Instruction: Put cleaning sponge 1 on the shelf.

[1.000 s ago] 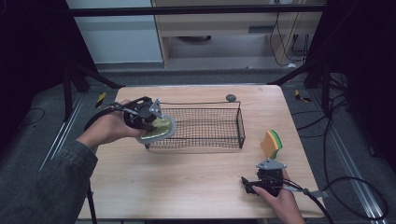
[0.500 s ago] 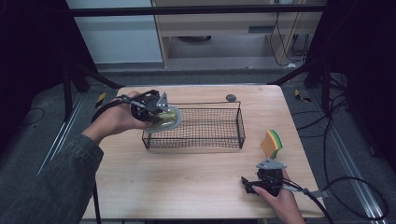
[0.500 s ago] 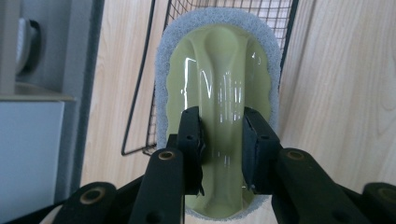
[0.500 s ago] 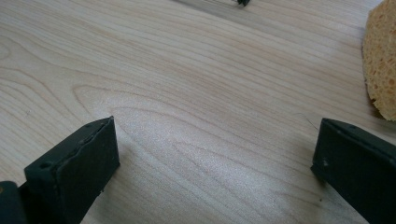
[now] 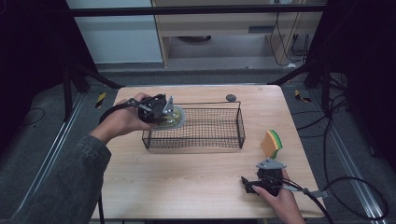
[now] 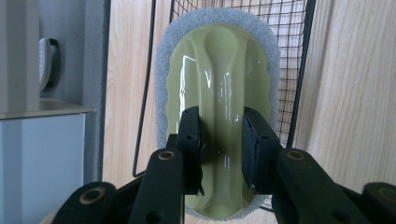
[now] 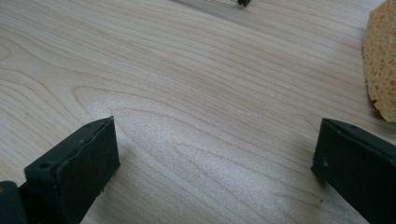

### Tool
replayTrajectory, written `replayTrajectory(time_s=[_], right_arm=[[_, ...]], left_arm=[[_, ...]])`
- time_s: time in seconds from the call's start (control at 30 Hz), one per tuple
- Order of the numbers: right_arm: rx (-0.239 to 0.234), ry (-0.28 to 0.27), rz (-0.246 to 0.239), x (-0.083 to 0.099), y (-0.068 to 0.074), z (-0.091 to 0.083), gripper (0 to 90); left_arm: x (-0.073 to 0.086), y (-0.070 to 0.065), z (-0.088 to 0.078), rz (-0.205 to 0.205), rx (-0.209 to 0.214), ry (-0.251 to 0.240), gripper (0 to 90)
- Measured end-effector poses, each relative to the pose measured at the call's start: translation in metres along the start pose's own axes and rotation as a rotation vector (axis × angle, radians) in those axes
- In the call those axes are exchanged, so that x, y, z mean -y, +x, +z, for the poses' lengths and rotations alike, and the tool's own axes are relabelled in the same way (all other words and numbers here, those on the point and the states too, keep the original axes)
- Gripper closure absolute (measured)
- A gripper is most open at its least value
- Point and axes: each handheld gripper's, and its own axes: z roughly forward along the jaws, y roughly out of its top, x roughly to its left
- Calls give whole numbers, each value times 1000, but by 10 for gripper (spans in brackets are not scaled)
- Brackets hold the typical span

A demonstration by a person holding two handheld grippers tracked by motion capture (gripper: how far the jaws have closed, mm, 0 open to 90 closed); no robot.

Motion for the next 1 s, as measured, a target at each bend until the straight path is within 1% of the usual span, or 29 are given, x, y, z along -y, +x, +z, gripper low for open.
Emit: replayTrajectory(time_s=[0.1, 0.23, 0.4, 0.53, 0.67, 0.73, 1.0], right_arm=[[-3, 0, -1, 0, 0, 0, 4], [-3, -1, 0, 0, 0, 0, 4], [-2, 0, -2, 0, 0, 0, 4], [-2, 0, -2, 0, 0, 0, 5], [-2, 1, 0, 0, 0, 0, 5], [-2, 1, 0, 0, 0, 0, 5], [-1, 1, 0, 0, 0, 0, 4]], left_arm=[[0, 1, 8, 1, -6, -4, 709], [-2, -1, 11, 14, -7, -1, 709], [-2, -2, 12, 16, -9, -2, 709], [0, -5, 15, 18, -22, 12, 709], [4, -8, 18, 14, -28, 5, 709], [7, -10, 23, 21, -35, 19, 709], [13, -9, 34, -2, -27, 16, 709]])
